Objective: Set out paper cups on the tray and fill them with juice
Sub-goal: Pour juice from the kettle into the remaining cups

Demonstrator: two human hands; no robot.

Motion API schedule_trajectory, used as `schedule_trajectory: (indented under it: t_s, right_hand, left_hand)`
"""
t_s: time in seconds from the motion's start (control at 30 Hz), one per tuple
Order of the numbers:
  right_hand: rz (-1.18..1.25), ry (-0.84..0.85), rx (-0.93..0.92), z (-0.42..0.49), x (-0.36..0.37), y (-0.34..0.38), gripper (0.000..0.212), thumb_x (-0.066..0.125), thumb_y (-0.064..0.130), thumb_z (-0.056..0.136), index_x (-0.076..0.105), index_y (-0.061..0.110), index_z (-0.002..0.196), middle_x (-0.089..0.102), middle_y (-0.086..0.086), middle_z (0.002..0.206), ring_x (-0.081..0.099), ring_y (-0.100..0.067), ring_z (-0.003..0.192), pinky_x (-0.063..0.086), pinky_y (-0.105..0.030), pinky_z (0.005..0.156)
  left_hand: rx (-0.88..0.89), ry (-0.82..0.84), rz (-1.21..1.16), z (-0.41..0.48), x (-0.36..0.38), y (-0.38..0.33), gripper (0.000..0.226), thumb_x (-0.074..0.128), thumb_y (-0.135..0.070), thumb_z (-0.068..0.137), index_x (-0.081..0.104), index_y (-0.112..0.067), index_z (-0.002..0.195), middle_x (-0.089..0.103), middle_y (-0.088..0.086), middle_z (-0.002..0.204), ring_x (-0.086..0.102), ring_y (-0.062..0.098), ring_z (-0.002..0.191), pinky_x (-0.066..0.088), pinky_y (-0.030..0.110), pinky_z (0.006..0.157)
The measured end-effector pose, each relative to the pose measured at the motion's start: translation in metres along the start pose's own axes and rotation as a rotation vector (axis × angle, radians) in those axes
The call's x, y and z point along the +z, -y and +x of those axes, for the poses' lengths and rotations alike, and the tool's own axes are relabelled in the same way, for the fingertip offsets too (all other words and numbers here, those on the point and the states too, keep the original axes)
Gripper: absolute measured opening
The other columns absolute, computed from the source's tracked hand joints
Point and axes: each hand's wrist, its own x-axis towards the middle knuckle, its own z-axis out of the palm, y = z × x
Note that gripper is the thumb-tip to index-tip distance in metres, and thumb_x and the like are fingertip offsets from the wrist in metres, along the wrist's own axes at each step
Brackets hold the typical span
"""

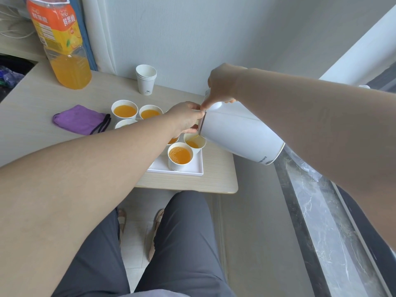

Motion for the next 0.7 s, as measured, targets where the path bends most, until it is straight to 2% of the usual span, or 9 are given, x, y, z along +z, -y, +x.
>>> schedule_trajectory:
  t_s: [0.2, 0.7]
  right_hand:
    - [0.007, 0.0, 0.002, 0.0013, 0.0003, -0.0002, 0.046, 0.067, 0.057, 0.074, 0.056, 0.014, 0.064, 0.052, 0.001, 0.052, 0.051, -0.02, 0.06, 0.032, -0.023, 0.048]
    - [-0.031, 0.015, 0.007, 0.0017, -0.0029, 0.0013, 0.047, 0.065, 0.059, 0.075, 0.057, 0.013, 0.067, 0.052, 0.001, 0.053, 0.046, -0.016, 0.054, 0.03, -0.022, 0.047]
  left_hand:
    - [-0.001, 0.002, -0.029, -0.0014, 0.0017, 0.0, 0.035, 0.052, -0.021, 0.097, 0.049, -0.017, 0.131, 0.058, 0.005, 0.118, 0.062, 0.027, 0.099, 0.051, 0.029, 0.079]
    - [0.009, 0.006, -0.036, -0.0047, 0.0012, -0.0016, 0.035, 0.051, -0.02, 0.098, 0.049, -0.015, 0.132, 0.057, 0.006, 0.118, 0.062, 0.027, 0.099, 0.051, 0.027, 0.074]
